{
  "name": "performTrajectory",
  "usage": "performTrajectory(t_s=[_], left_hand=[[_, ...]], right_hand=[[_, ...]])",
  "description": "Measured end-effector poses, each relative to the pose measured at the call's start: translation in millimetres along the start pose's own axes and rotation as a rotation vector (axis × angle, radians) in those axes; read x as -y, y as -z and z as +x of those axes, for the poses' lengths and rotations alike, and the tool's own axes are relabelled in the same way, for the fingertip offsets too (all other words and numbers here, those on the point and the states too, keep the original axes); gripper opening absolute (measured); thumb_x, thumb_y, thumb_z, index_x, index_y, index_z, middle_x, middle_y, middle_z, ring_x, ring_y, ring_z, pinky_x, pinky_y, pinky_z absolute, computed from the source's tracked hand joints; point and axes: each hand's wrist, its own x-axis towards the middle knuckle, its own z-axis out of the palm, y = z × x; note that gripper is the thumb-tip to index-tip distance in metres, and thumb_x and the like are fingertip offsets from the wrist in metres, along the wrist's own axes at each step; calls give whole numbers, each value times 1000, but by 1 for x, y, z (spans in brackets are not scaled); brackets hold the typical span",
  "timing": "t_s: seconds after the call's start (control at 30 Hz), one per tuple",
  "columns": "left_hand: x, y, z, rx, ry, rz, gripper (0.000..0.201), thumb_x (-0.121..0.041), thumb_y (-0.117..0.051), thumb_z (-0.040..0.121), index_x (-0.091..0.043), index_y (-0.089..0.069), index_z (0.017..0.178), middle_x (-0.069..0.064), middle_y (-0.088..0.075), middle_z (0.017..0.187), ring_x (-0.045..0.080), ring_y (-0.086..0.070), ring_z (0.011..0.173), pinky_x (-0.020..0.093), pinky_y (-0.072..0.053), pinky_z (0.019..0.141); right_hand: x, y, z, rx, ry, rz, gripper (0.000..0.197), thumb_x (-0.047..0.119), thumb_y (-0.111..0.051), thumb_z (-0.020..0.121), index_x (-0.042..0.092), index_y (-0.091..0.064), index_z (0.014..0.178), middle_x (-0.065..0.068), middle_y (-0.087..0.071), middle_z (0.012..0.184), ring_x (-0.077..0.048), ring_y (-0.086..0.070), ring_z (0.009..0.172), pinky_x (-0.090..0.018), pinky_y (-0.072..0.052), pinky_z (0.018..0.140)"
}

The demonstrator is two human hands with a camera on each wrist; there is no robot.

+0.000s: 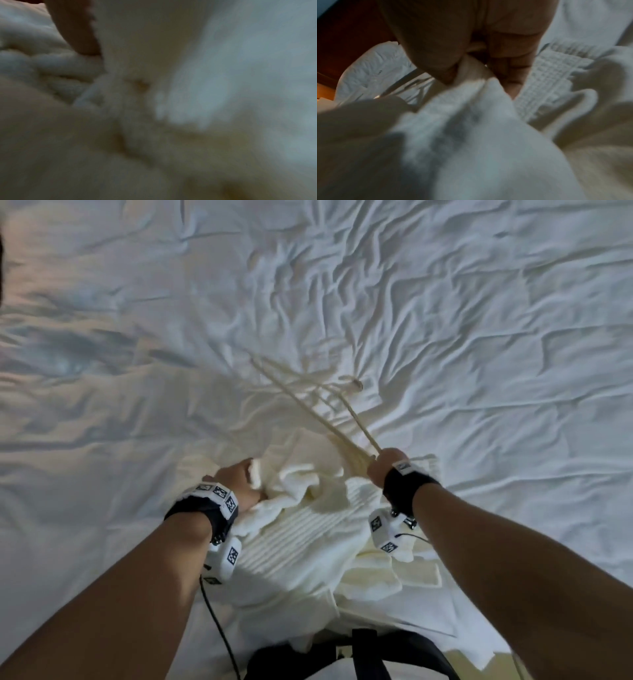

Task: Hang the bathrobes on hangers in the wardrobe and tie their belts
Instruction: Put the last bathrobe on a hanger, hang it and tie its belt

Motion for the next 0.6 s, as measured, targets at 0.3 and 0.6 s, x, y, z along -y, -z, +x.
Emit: performTrajectory(t_s=[0.3, 0.6], left_hand=[[13, -48, -141, -207, -43, 146, 54, -49, -66, 71, -38, -47, 120, -2, -66, 114, 30, -59, 109, 41, -48, 87], [-18, -6, -255, -228, -239, -223, 59, -27, -63, 85, -16, -41, 140, 6, -37, 146, 24, -47, 126, 30, -40, 101]], right_hand=[[-10, 18, -123, -256, 330, 370, 11, 7, -46, 84, 11, -51, 75, -3, -50, 70, -24, -48, 70, -29, -37, 59], [-15, 46, -303, -172, 792, 436, 12, 14, -53, 68, 19, -44, 62, 5, -42, 56, -14, -38, 54, -27, -33, 54]])
